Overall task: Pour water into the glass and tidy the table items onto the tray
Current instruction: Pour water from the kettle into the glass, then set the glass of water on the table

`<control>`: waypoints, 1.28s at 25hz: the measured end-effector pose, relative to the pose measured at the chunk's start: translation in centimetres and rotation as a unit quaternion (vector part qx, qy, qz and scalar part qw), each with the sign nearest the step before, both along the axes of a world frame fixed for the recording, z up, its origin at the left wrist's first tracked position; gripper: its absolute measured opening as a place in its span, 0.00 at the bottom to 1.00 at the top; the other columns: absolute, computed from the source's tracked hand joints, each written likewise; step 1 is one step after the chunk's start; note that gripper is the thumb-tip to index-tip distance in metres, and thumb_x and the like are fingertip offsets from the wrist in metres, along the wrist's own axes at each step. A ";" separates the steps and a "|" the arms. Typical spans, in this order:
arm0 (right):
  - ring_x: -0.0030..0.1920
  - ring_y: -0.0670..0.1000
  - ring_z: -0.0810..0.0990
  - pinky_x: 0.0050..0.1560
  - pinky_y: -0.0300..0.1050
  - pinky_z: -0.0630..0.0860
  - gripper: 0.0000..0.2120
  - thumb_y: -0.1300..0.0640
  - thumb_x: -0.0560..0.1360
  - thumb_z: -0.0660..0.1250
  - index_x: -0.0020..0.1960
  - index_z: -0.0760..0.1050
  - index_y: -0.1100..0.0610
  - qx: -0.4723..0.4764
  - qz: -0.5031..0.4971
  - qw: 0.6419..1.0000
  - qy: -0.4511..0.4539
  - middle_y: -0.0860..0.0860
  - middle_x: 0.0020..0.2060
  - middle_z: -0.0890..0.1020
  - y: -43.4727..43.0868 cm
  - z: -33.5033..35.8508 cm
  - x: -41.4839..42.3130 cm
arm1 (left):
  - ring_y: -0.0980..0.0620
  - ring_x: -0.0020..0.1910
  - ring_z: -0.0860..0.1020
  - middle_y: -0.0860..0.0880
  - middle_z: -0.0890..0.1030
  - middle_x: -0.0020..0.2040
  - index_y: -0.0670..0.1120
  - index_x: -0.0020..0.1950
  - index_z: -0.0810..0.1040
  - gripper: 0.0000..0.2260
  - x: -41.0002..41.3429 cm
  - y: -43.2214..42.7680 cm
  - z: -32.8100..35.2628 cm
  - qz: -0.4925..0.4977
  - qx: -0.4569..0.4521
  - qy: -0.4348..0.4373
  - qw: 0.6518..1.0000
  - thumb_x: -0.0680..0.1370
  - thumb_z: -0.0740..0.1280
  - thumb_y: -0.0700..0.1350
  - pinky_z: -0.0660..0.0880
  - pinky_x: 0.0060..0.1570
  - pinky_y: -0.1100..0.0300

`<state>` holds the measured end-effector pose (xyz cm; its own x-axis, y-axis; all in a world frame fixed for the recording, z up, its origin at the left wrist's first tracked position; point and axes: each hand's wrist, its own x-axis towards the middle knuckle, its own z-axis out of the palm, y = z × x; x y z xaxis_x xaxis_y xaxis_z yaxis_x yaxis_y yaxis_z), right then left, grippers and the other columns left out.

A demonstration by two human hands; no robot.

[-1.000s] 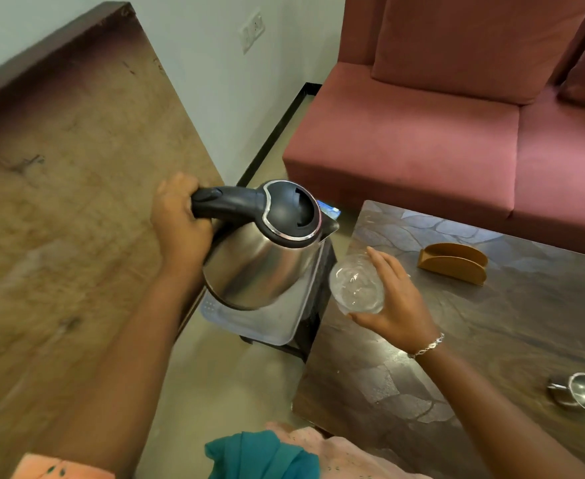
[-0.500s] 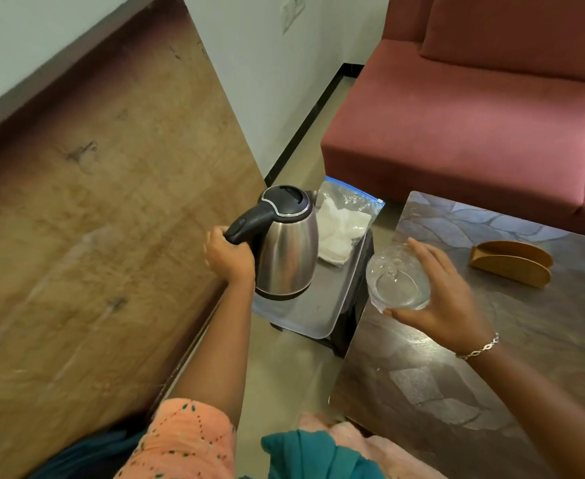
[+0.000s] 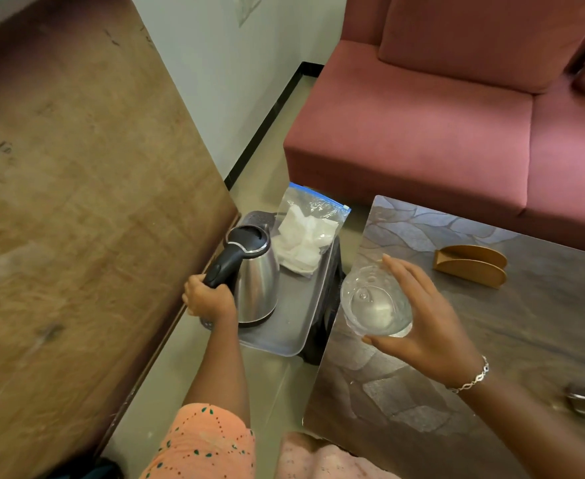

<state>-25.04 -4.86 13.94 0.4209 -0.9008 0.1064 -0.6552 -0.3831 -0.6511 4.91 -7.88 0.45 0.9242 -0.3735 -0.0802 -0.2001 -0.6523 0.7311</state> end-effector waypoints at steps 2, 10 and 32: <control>0.62 0.46 0.66 0.55 0.28 0.61 0.47 0.45 0.58 0.74 0.71 0.57 0.56 0.006 -0.006 1.000 0.005 0.55 0.66 0.68 0.0 -0.1 -0.3 | 0.37 0.57 0.71 0.36 0.77 0.54 0.35 0.50 0.75 0.14 0.1 0.3 -0.3 0.000 -0.006 -0.001 1.000 0.66 0.62 0.29 0.68 0.53 0.47; 0.63 0.45 0.66 0.57 0.34 0.64 0.48 0.47 0.57 0.76 0.71 0.59 0.58 -0.002 -0.023 1.000 -0.019 0.48 0.64 0.66 -0.1 0.0 -0.3 | 0.35 0.63 0.67 0.36 0.67 0.64 0.38 0.60 0.73 0.20 0.3 3.3 -0.9 0.065 0.055 0.137 0.987 0.69 0.71 0.33 0.69 0.56 0.42; 0.64 0.47 0.65 0.59 0.35 0.64 0.46 0.46 0.60 0.73 0.71 0.59 0.61 0.017 -0.090 0.994 -0.051 0.56 0.66 0.68 1.2 0.6 -10.0 | 0.48 0.56 0.75 0.46 0.78 0.54 0.43 0.63 0.72 0.50 -23.5 5.0 11.9 -0.353 0.000 0.625 0.697 0.49 0.74 0.70 0.66 0.66 0.49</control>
<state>-35.08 -3.66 14.57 0.2401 -0.9646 0.1094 -0.6407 -0.2421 -0.7286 -18.56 -2.92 12.32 -0.2806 -0.6993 -0.6574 0.3221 -0.7138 0.6219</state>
